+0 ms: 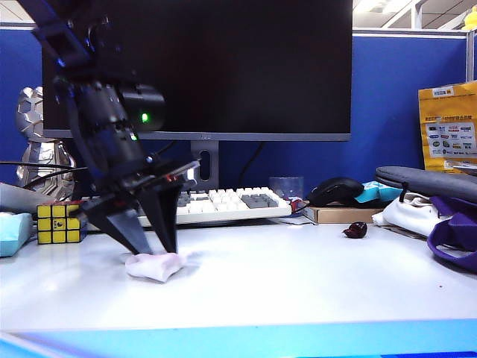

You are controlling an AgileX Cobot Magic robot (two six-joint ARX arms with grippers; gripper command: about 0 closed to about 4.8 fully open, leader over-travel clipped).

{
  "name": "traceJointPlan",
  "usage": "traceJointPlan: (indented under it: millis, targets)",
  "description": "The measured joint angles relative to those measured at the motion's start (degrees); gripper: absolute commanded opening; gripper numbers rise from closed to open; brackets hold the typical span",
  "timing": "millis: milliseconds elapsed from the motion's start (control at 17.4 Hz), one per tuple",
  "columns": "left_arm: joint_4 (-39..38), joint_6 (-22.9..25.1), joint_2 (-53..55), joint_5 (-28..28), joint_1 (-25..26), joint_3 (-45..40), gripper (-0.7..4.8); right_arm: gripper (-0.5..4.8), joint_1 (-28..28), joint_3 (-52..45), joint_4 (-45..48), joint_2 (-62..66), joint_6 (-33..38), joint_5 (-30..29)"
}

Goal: Use the wet wipes on the table to wipe the cherry juice off the table, then put the wipes back on the table.

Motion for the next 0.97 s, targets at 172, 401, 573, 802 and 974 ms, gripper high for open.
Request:
traceJointPlan:
  millis: [172, 401, 573, 802, 974]
  targets:
    - [1.53, -1.22, -7.04, -0.28, -0.04, -0.20, 1.59, 0.00, 0.00, 0.00, 0.00, 0.00, 0.00, 0.00]
    - [3.82, -3.32, -19.61, -8.22, -0.02, 5.18, 0.76, 0.00, 0.00, 0.00, 0.00, 0.00, 0.00, 0.00]
    - [3.30, -3.43, -27.34, -13.86, 0.50, 12.11, -0.06, 0.00, 0.00, 0.00, 0.00, 0.00, 0.00, 0.02]
    - [2.99, -3.50, -38.25, -19.74, 2.43, 14.82, -0.06, 0.00, 0.00, 0.00, 0.00, 0.00, 0.00, 0.00]
    - [3.39, -3.15, -48.37, -28.41, 2.45, 13.75, -0.06, 0.00, 0.00, 0.00, 0.00, 0.00, 0.00, 0.02]
